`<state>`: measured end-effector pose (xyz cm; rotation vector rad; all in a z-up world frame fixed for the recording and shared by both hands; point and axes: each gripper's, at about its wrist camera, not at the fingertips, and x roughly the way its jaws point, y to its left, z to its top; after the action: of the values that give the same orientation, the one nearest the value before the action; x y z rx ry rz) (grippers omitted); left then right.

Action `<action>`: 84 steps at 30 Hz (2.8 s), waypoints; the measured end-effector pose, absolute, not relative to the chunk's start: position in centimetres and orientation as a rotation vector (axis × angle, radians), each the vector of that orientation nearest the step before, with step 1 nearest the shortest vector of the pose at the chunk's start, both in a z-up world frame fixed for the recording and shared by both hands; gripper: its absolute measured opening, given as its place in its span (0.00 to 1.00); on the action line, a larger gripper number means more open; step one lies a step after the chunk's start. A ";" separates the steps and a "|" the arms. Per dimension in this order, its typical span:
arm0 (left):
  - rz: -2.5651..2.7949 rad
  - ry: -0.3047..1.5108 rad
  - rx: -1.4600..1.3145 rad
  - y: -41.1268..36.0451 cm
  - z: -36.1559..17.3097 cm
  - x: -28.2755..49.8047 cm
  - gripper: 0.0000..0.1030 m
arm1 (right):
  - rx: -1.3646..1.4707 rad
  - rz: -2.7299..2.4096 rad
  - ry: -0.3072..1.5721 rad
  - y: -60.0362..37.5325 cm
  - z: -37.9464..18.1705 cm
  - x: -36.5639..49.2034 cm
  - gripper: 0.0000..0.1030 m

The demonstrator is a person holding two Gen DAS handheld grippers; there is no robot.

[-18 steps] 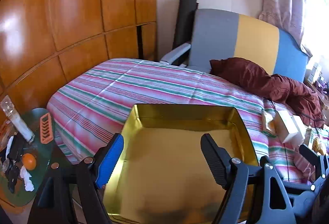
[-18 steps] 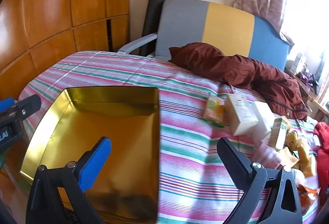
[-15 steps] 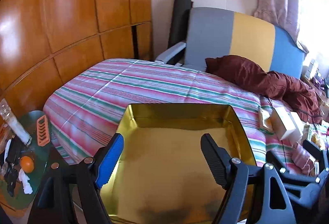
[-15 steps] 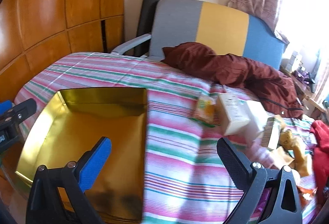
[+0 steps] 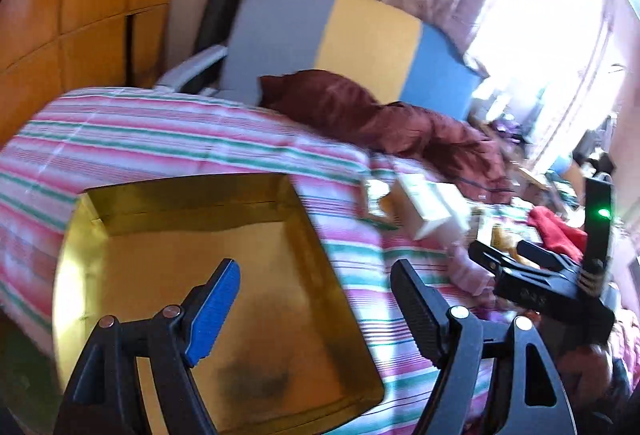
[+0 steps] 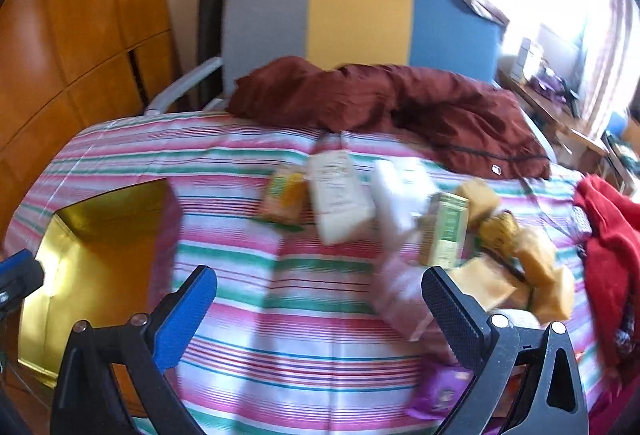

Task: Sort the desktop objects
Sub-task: 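Move both tools to the pile and close the left tool on a white box, then carry the white box with the left tool into the tray while the right carries the green box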

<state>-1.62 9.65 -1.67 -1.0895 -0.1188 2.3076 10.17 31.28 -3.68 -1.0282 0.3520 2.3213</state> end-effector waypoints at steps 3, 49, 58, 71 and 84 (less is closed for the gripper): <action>2.242 -0.123 -1.120 11.1 -1.6 -2.1 0.78 | -1.037 2.272 0.393 34.5 -3.4 11.6 1.00; 1.975 0.046 -1.582 37.2 -10.7 -16.3 0.76 | -1.262 2.230 0.542 47.4 -9.2 9.7 0.34; 1.967 0.107 -1.487 38.6 -10.9 -14.9 0.63 | -1.227 2.251 0.498 47.1 -9.0 9.9 0.30; 1.850 0.085 -1.541 39.1 -13.4 -14.2 0.71 | -1.249 2.247 0.489 46.9 -9.3 9.8 0.30; 1.964 0.113 -1.273 34.9 -7.3 -10.8 0.52 | -1.129 2.308 0.482 46.9 -7.1 10.9 0.30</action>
<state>-10.77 34.91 -7.33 -1.2729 0.1129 1.9638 10.89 46.94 -7.10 -1.1286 0.4824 2.3082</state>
